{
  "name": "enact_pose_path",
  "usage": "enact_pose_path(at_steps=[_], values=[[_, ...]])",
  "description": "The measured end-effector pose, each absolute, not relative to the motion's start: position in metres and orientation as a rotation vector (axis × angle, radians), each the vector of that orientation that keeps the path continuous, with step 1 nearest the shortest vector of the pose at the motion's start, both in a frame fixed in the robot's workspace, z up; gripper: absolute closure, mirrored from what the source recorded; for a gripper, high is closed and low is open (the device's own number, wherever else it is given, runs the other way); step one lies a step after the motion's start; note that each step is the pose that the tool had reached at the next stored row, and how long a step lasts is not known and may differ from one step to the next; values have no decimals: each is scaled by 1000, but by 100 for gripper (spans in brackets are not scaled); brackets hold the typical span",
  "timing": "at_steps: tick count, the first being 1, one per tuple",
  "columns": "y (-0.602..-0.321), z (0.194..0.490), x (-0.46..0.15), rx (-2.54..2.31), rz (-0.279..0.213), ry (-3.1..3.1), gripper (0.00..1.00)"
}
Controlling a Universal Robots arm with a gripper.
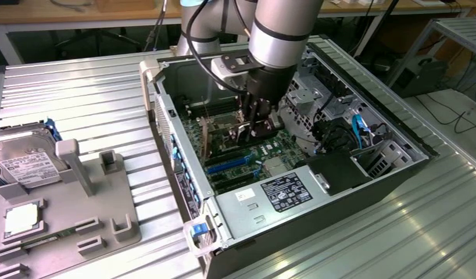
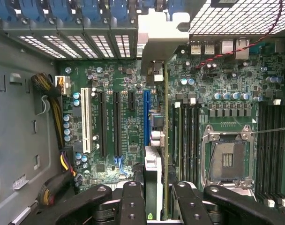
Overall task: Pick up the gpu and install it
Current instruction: 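Insert the gpu into the slot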
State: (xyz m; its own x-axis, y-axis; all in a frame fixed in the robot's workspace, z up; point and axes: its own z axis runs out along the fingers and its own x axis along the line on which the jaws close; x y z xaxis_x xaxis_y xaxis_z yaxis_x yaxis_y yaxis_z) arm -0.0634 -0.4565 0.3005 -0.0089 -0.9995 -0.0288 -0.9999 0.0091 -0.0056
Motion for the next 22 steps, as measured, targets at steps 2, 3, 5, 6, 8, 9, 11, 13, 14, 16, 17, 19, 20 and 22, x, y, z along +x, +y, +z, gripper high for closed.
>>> enact_pose_path(at_steps=[2, 3, 5, 6, 8, 9, 11, 13, 14, 16, 17, 19, 20, 22], values=[[-457, 299, -64, -2194, 25, 2214, 72], [-457, 298, -64, -2194, 25, 2214, 72], [-457, 297, -64, -2194, 25, 2214, 72], [-457, 297, -64, -2194, 25, 2214, 72], [-457, 296, -64, -2194, 25, 2214, 72], [-457, 296, -64, -2194, 25, 2214, 72], [-457, 295, -63, -2194, 25, 2214, 72], [-457, 293, -64, -2193, 25, 2214, 72], [-457, 292, -65, -2194, 24, 2214, 72], [-457, 290, -65, -2194, 24, 2214, 72], [-457, 290, -65, -2194, 25, 2214, 72], [-457, 288, -66, -2194, 25, 2214, 72], [-457, 287, -66, -2194, 24, 2214, 72], [-458, 286, -66, -2193, 25, 2214, 72]])
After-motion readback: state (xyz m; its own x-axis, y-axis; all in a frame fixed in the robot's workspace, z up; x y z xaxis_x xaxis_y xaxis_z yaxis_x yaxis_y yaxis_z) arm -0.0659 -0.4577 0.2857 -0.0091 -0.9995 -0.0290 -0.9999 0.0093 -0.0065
